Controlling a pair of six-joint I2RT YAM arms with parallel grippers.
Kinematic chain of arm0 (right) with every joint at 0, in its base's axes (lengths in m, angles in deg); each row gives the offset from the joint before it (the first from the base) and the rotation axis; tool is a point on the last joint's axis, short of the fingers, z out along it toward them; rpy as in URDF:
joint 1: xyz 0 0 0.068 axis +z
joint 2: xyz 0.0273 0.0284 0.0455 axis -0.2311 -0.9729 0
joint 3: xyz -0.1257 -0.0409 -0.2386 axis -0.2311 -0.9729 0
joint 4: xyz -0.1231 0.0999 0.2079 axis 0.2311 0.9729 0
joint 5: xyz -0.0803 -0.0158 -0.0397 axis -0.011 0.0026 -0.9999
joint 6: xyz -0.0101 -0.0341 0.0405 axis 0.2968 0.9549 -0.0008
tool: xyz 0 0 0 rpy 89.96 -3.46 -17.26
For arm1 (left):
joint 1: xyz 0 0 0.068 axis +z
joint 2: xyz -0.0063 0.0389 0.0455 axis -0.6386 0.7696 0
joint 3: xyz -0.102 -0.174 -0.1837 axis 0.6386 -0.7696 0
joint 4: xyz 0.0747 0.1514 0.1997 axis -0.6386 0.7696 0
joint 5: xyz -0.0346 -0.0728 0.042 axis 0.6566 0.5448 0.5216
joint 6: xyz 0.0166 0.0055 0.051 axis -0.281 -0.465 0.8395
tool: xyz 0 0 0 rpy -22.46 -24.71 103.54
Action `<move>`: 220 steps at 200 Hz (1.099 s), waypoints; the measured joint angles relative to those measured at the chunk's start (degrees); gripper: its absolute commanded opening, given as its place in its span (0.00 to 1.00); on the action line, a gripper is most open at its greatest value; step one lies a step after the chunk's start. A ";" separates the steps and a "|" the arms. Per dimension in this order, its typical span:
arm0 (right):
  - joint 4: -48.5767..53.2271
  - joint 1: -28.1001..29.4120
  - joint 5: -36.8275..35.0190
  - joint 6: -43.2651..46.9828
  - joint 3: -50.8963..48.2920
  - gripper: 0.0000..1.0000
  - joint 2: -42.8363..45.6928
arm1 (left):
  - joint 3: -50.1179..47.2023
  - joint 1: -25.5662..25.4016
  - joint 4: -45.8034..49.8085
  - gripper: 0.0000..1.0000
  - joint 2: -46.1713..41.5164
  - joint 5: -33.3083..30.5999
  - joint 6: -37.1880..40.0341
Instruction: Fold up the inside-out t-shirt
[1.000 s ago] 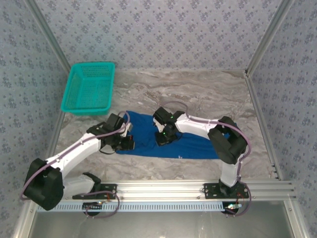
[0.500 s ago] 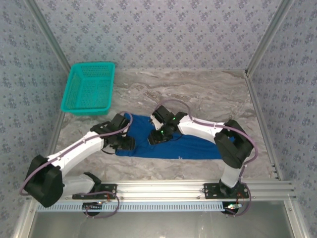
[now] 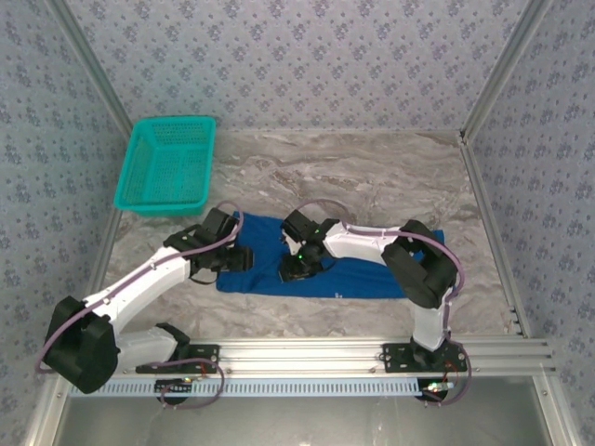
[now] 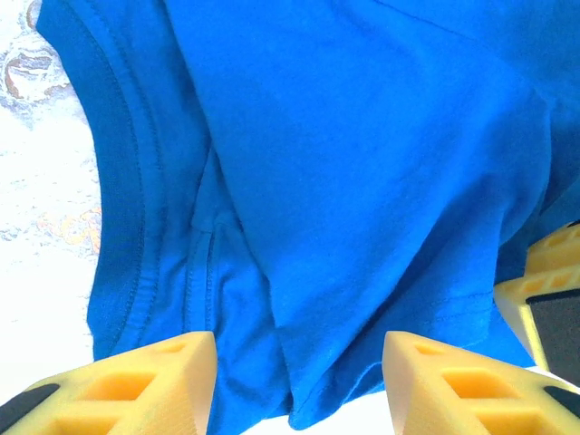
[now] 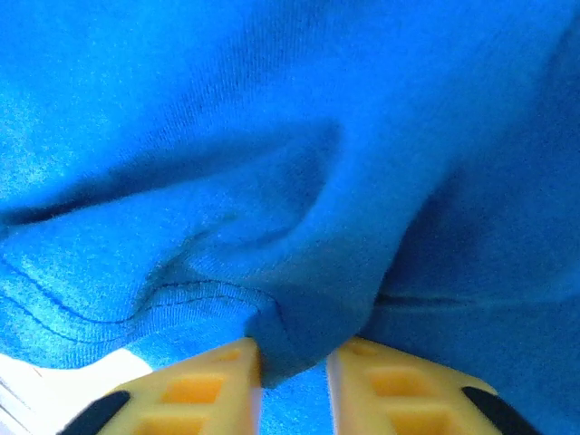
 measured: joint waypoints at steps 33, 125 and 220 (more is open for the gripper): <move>0.52 0.02 -0.39 -0.35 0.00 0.09 0.24 | -0.20 2.40 -1.11 0.51 0.00 0.04 0.13; 4.92 1.31 0.28 -0.68 -2.91 0.09 6.43 | -0.52 5.51 -1.44 0.51 0.00 0.26 1.22; 13.70 -3.02 -3.37 2.86 -2.45 0.36 8.74 | -0.52 5.81 -3.19 0.52 3.41 4.52 1.84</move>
